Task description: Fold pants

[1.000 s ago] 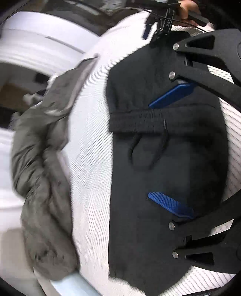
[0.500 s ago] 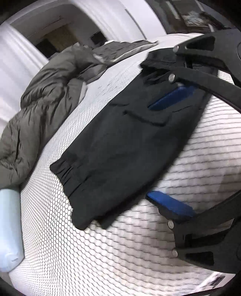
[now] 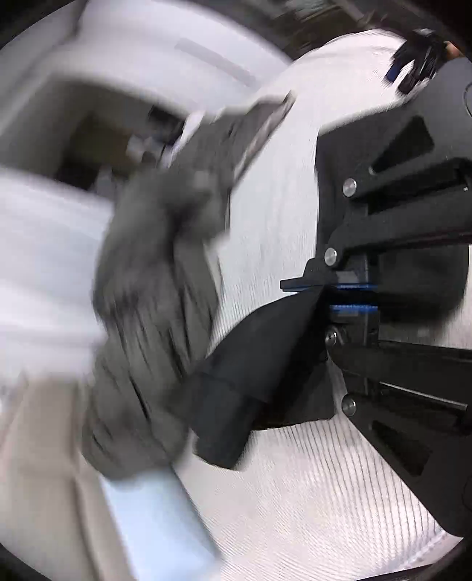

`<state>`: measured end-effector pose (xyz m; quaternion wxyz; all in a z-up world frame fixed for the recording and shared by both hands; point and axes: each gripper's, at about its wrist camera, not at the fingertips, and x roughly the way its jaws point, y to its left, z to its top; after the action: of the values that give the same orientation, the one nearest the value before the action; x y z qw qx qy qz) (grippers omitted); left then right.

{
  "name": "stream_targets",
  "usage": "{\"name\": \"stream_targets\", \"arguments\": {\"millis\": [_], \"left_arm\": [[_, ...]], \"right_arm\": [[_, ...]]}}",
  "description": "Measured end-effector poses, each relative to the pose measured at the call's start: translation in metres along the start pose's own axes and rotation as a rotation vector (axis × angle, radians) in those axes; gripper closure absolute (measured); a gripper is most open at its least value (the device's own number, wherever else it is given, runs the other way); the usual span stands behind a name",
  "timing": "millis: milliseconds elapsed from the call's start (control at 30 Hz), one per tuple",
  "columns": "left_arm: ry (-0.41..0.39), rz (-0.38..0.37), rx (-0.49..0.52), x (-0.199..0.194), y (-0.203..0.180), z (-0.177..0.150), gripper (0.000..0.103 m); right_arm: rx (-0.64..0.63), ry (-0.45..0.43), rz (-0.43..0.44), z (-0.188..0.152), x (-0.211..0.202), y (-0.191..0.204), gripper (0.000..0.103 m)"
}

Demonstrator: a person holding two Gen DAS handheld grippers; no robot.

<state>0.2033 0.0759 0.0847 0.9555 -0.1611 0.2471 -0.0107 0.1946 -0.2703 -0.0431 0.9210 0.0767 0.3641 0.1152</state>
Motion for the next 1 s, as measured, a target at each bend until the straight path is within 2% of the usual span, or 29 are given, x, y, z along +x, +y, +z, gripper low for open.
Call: {"name": "stream_targets", "arguments": {"millis": [100,133,200,233,267,300,333,367,400,500,567,600,633,700,767,800,867,900,1000], "left_arm": [[0.025,-0.156,0.113,0.004,-0.077,-0.008,0.100],[0.067,-0.224,0.170,0.013,-0.113,-0.019,0.100],[0.163,-0.316,0.226,0.036,-0.160,-0.045,0.096],[0.200,-0.351,0.249,0.045,-0.174,-0.056,0.082],[0.284,-0.418,0.298,0.062,-0.192,-0.078,0.072],[0.364,-0.454,0.343,0.075,-0.202,-0.098,0.051],[0.420,-0.468,0.382,0.083,-0.206,-0.114,0.049],[0.467,-0.464,0.442,0.085,-0.208,-0.134,0.049],[0.475,-0.466,0.492,0.080,-0.205,-0.145,0.049],[0.419,-0.477,0.513,0.054,-0.186,-0.145,0.044],[0.339,-0.458,0.457,0.040,-0.161,-0.124,0.016],[0.298,-0.433,0.435,0.037,-0.151,-0.117,0.014],[0.256,-0.383,0.398,0.040,-0.136,-0.104,0.014],[0.241,-0.296,0.343,0.061,-0.117,-0.093,0.014],[0.234,-0.204,0.275,0.079,-0.092,-0.092,0.015],[0.246,-0.180,0.240,0.088,-0.080,-0.093,0.015],[0.296,-0.148,0.191,0.105,-0.063,-0.099,0.018],[0.304,-0.144,0.184,0.106,-0.059,-0.103,0.018],[0.275,-0.126,0.208,0.116,-0.064,-0.100,0.018]], "right_arm": [[0.029,-0.006,-0.010,0.002,-0.002,-0.010,0.014],[0.042,-0.007,-0.015,0.002,-0.002,-0.014,0.014],[0.070,-0.012,-0.028,0.003,-0.005,-0.025,0.014],[0.090,-0.016,-0.037,0.003,-0.006,-0.031,0.014],[0.111,-0.019,-0.043,0.003,-0.008,-0.038,0.014],[0.131,-0.020,-0.047,0.003,-0.009,-0.046,0.014],[0.151,-0.014,-0.048,0.003,-0.009,-0.053,0.014],[0.163,-0.006,-0.044,0.003,-0.008,-0.058,0.014],[0.175,0.004,-0.040,0.001,-0.007,-0.063,0.014],[0.185,0.013,-0.043,0.000,-0.010,-0.067,0.014],[0.178,-0.007,-0.007,0.002,-0.016,-0.063,0.014],[0.177,-0.016,0.018,0.004,-0.018,-0.059,0.014],[0.176,-0.028,0.065,0.006,-0.019,-0.054,0.014],[0.173,-0.032,0.143,0.008,-0.018,-0.044,0.015],[0.166,-0.015,0.227,0.010,-0.012,-0.033,0.028],[0.160,0.002,0.266,0.011,-0.007,-0.027,0.037],[0.141,0.036,0.304,0.009,0.000,-0.017,0.044],[0.120,0.054,0.311,0.009,0.005,-0.011,0.051],[0.088,0.094,0.310,0.011,0.017,0.001,0.055]]}}
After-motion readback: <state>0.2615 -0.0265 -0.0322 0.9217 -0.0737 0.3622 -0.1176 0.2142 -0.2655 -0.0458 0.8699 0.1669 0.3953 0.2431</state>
